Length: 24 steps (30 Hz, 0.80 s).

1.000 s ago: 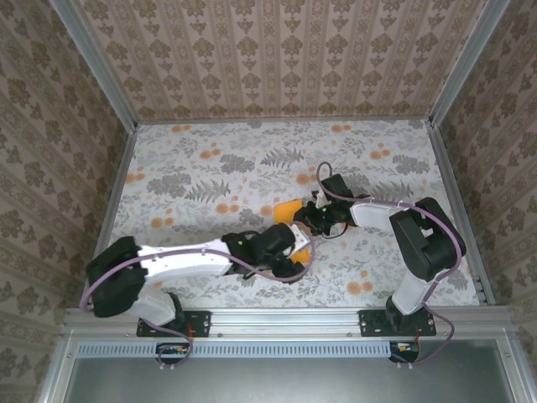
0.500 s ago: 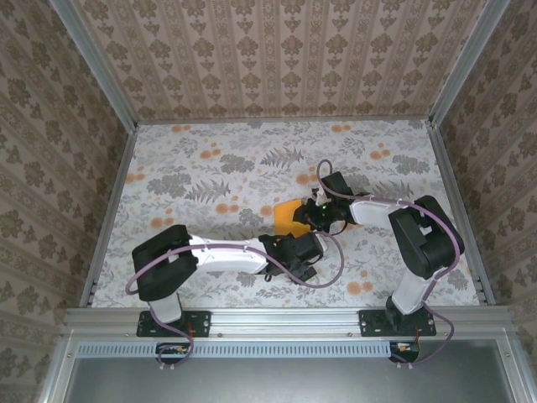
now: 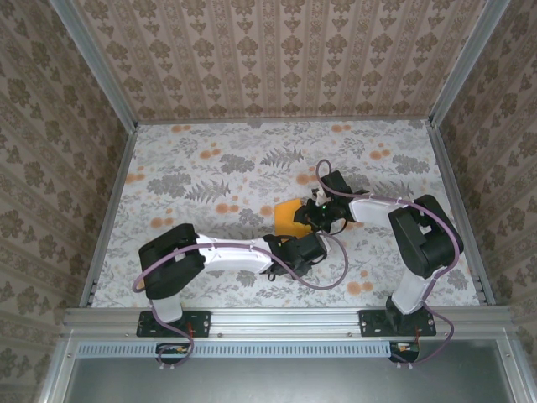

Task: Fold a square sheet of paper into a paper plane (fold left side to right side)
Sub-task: Fold the triangle a second time at the center of the table.

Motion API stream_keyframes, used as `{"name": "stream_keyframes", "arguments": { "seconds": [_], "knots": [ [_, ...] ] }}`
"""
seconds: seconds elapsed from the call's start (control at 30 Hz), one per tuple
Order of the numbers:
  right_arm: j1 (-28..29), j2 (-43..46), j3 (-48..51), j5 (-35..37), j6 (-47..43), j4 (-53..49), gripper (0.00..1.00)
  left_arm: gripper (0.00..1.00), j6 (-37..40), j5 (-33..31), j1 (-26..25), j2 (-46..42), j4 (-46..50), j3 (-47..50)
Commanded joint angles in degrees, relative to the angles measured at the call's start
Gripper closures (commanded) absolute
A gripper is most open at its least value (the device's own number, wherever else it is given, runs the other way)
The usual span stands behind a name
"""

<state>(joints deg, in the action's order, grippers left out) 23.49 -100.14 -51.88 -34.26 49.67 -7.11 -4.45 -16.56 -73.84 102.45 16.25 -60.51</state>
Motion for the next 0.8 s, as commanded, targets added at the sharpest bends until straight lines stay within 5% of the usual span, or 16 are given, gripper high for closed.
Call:
{"name": "stream_keyframes", "arguments": {
  "seconds": [0.0, 0.13, 0.43, 0.77],
  "knots": [
    [-0.4, -0.8, -1.5, 1.4, -1.5, -2.8, 0.71, 0.85, -0.1, 1.6, -0.1, -2.2, -0.3, 0.4],
    [-0.3, -0.8, -1.8, 1.3, -2.0, -3.0, 0.70, 1.00, -0.8, 2.7, 0.3, -2.7, -0.4, 0.7],
    [-0.9, 0.4, -1.9, 1.3, -2.1, -1.5, 0.67, 1.00, -4.0, 13.2, 5.3, -8.3, -4.4, 5.4],
    [-3.7, 12.6, 4.3, 6.1, -2.1, 5.7, 0.36, 1.00, -12.1, 33.7, 16.8, -14.2, -15.9, 14.7]
  ]
}}
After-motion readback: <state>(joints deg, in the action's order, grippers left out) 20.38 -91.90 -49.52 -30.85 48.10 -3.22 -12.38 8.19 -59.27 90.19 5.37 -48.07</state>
